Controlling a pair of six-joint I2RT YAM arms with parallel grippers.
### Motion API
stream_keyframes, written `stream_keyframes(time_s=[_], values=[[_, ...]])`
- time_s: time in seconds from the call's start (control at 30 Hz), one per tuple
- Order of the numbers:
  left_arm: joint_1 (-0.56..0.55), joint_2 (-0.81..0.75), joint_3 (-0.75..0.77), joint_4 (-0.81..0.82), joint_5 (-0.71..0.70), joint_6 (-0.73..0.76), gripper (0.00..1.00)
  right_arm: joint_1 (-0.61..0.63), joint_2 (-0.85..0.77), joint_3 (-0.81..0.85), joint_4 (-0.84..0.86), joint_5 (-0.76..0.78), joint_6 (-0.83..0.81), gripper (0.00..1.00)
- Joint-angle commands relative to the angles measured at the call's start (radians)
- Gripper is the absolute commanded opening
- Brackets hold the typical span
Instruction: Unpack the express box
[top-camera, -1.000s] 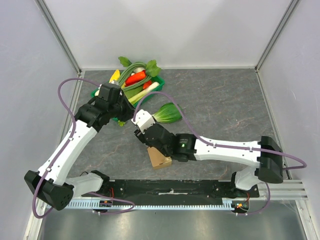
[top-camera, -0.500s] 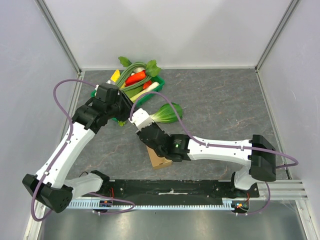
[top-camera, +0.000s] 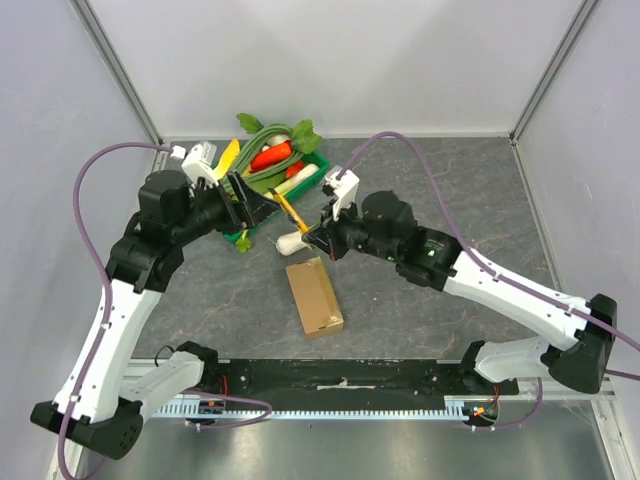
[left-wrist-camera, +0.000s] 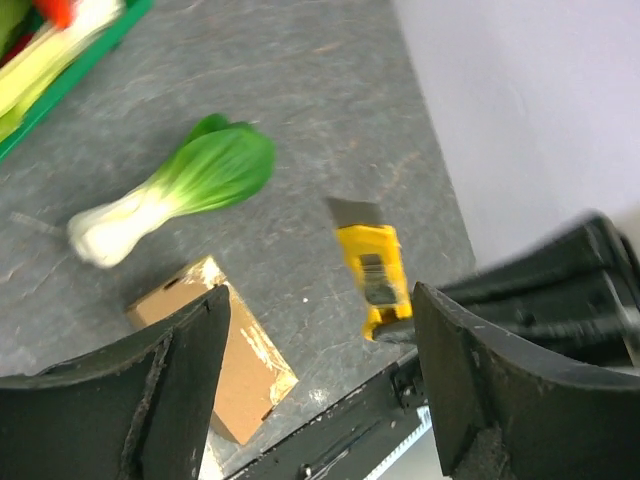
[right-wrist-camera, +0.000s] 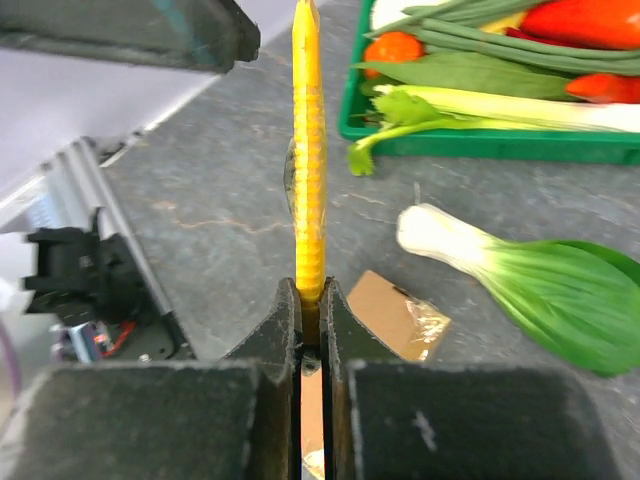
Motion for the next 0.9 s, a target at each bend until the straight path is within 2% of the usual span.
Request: stream_keyframes(time_s=[0.0, 0.07, 0.17, 0.3, 0.4, 0.5, 0.87], values=[[0.005, -0.082, 0.014, 0.159, 0.288, 0.189, 0.80, -0.065, -0.050, -0.015, -0.010, -0.470, 0.073, 0.00], [0.005, -0.099, 0.017, 0.190, 0.386, 0.197, 0.81, -0.072, -0.053, -0.013, -0.011, -0.551, 0.085, 0.00], [0.005, -0.116, 0.020, 0.210, 0.450, 0.210, 0.83, -0.074, -0.053, -0.007, -0.001, -0.680, 0.110, 0.00], [0.005, -0.107, 0.055, 0.143, 0.455, 0.255, 0.83, -0.072, -0.067, 0.002, 0.053, -0.821, 0.152, 0.00], [0.005, -0.108, 0.101, 0.074, 0.413, 0.292, 0.83, -0.072, -0.075, 0.016, 0.059, -0.839, 0.169, 0.00], [0.005, -0.127, 0.127, 0.063, 0.428, 0.301, 0.83, -0.074, -0.078, 0.019, 0.059, -0.846, 0.171, 0.00], [0.005, -0.139, 0.167, -0.032, 0.708, 0.344, 0.83, -0.083, -0.088, 0.063, 0.019, -0.891, 0.136, 0.00]])
